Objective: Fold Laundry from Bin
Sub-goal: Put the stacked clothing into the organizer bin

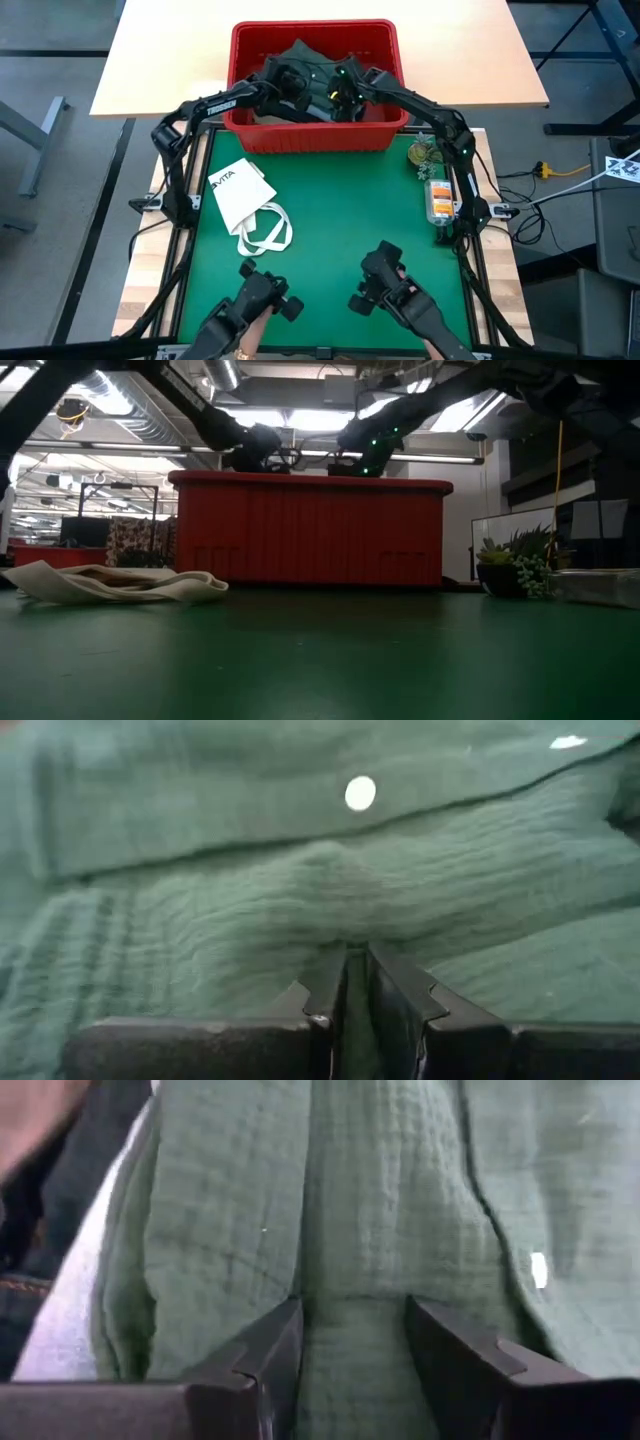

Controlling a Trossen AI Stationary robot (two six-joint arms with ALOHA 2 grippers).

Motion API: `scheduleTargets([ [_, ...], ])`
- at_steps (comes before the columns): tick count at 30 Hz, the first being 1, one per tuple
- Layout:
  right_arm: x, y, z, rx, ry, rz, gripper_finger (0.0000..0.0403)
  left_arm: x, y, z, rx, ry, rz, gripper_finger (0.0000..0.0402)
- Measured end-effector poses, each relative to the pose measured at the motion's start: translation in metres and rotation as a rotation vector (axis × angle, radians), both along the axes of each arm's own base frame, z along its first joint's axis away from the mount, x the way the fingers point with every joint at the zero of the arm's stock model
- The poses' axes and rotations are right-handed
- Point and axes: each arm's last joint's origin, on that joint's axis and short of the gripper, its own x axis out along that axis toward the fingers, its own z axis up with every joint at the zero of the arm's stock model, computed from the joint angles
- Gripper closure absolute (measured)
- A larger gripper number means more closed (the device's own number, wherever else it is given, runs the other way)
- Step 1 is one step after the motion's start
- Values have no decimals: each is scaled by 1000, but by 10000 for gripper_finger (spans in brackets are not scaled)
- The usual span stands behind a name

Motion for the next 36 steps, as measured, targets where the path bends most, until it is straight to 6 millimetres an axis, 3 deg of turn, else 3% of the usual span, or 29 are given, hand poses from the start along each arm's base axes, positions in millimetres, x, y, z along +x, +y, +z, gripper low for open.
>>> scheduleTargets([
  [7,0,0,-8,43,24,7,221,1,6,-20,-50,37,2,363],
  [25,-1,5,-15,141,-8,18,221,-1,3,-27,-108,74,-10,363],
  [29,-1,4,3,93,-10,5,221,-1,3,-15,-106,27,-25,363],
  [36,-1,4,57,-26,-93,2,221,7,9,33,-9,-84,-39,363],
])
